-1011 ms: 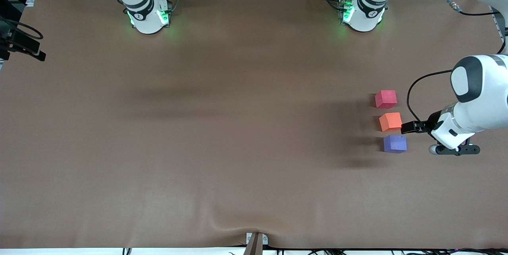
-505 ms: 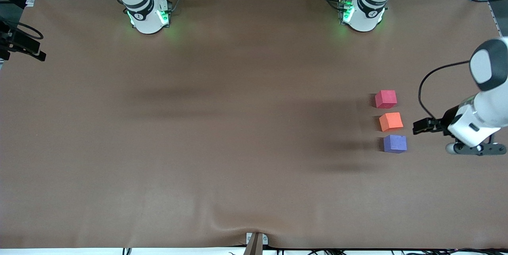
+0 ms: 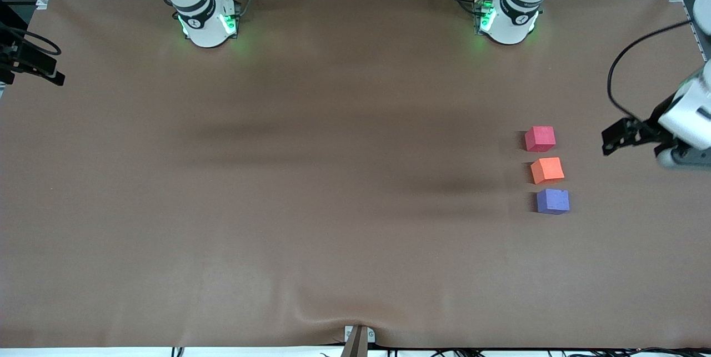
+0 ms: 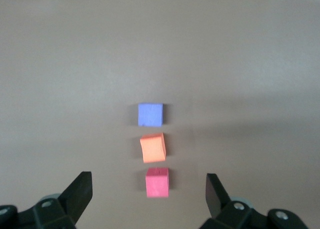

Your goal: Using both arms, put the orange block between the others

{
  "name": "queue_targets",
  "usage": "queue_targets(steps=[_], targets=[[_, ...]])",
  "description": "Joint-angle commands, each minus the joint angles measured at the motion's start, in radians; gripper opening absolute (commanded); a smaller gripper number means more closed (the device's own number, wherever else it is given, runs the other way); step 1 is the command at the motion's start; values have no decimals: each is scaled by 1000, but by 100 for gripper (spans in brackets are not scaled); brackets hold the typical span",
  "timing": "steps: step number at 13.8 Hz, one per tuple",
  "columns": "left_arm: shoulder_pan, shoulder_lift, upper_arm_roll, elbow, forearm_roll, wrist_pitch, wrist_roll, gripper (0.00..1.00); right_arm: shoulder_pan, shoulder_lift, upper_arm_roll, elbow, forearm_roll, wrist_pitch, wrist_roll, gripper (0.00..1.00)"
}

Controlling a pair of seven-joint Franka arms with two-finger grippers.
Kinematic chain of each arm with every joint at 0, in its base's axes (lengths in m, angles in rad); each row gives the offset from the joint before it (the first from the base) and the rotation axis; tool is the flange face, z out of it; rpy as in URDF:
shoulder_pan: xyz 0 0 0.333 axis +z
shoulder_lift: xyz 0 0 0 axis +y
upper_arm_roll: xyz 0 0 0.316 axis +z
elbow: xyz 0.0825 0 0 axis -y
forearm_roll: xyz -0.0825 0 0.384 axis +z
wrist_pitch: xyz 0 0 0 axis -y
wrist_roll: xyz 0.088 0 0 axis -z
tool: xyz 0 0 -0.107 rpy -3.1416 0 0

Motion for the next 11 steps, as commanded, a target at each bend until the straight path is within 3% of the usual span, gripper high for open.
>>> queue_targets(steps=[1,6,11], targets=[[-77,-99,44,-15,8,-90,-80,100,12,-13,-3,-9,-5,0,14,100],[-80,-218,64,-82,-19,-140,-72,100,12,-13,-3,-9,-5,0,14,100],[-82,-175,89,-58,-10,-81,-60,100,12,-13,-3,-9,-5,0,14,100]])
